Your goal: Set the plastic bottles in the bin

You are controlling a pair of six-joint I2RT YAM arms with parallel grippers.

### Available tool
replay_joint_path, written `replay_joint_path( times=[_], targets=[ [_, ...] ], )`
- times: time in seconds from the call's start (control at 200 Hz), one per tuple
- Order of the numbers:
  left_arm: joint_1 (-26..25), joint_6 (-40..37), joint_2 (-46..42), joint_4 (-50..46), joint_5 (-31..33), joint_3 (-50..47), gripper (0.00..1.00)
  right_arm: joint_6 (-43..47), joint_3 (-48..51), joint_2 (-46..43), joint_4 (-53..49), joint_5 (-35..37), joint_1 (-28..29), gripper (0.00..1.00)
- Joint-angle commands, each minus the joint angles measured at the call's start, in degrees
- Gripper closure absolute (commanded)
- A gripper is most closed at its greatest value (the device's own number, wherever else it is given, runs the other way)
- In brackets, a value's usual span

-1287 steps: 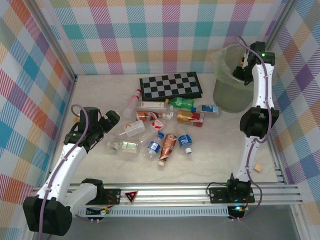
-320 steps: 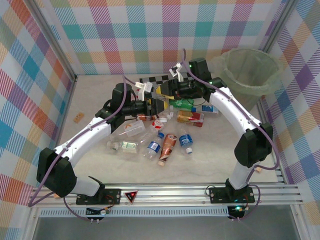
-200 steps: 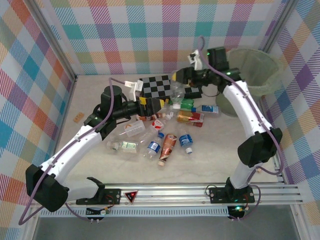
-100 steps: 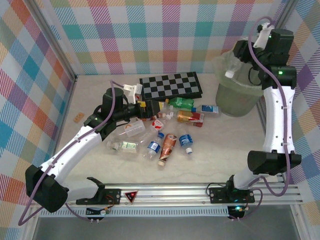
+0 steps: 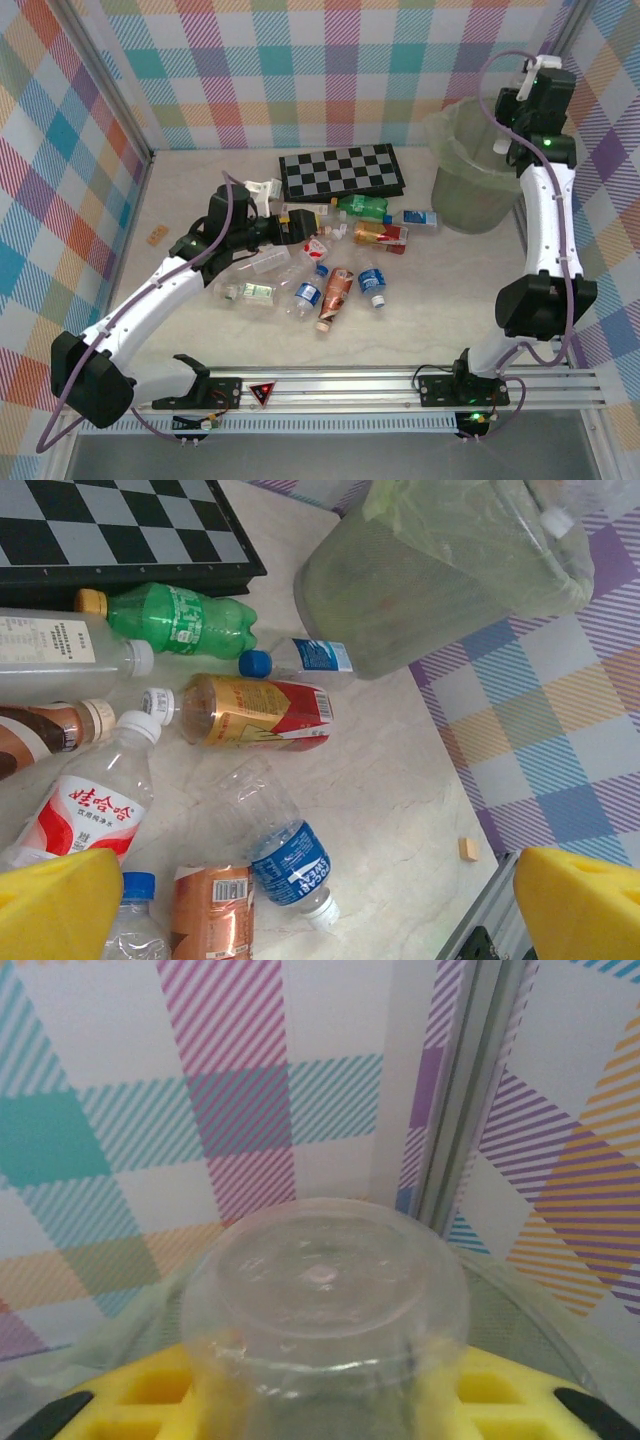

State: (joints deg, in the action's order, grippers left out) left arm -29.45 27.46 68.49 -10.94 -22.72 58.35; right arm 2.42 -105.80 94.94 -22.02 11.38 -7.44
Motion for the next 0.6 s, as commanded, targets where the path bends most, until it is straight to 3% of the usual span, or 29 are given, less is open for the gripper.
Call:
replay_joint_path(
  times=[0.0,0.275,0.595],
  targets=[
    [-0.52,0.49,-1.72,-0.66,0.92,-0.23,0.0,5.51,4.37,-1.24,9.54,1.61,0.3,0.62],
    [-0.51,0.66,-1.04,-1.63,1.6,-0.13,0.0,8.3,5.81,2.83,9.59,1.15,0.23,0.61],
    [-0.35,1.94,-0.74,-9.42,5.48,0.88,0.0,5.37,-15.24,17.98,-14.09,-0.39,-0.45,0.58]
  ],
)
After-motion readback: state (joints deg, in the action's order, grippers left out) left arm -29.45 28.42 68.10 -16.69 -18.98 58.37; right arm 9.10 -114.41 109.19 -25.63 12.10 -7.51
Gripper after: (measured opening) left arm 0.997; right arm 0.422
